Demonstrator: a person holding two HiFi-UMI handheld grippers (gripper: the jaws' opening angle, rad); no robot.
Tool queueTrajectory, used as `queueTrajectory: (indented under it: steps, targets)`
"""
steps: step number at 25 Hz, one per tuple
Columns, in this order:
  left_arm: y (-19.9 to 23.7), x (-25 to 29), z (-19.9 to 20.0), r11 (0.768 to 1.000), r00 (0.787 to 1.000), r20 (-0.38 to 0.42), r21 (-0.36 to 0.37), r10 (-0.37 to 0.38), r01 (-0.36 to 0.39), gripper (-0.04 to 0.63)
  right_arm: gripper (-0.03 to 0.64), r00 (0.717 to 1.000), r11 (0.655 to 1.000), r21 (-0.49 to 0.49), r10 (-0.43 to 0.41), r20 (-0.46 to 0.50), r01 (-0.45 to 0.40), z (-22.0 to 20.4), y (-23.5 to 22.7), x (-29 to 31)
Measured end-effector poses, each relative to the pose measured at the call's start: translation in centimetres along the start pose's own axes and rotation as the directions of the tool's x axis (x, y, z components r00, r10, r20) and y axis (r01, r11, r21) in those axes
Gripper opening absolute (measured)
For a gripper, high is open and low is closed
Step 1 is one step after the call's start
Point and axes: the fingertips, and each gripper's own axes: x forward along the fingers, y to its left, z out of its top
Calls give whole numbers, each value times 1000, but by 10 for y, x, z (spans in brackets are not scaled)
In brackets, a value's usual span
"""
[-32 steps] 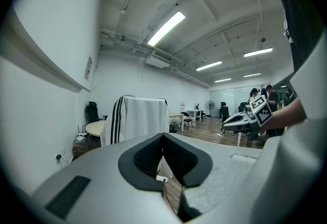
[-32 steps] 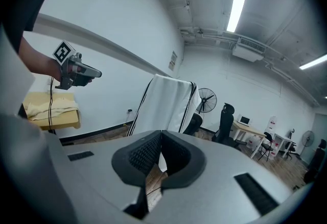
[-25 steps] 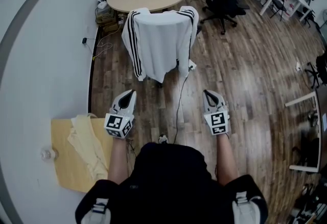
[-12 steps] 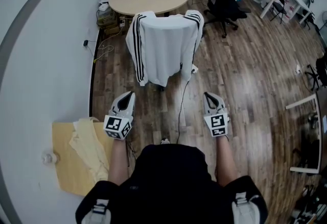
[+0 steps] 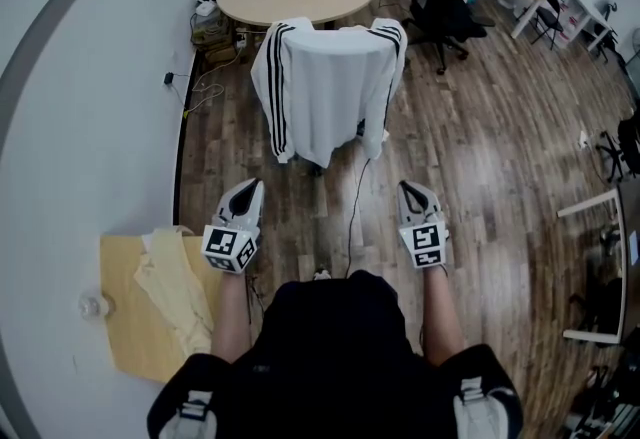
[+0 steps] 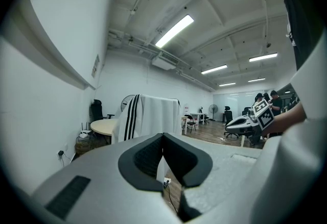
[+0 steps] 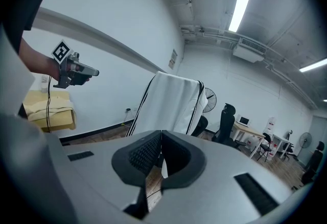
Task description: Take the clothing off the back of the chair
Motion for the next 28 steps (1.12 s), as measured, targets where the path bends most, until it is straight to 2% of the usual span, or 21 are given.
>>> queueTrajectory:
  steps: [6,18,28]
  targets:
    - [6,-4,0,1000,1000,-4,1,18,-18,1,-5,1000,1000,6,8,-8,-8,-1,3,6]
    - [21,4,6,997,997,-7,3,74,-74,0,-5,998,999,-12,50,43,-49,16,-11,41]
    - [24,46,9,996,996,-29,4,89,-89,0,-5,997,998,6,69,18,-69,4,-42,73]
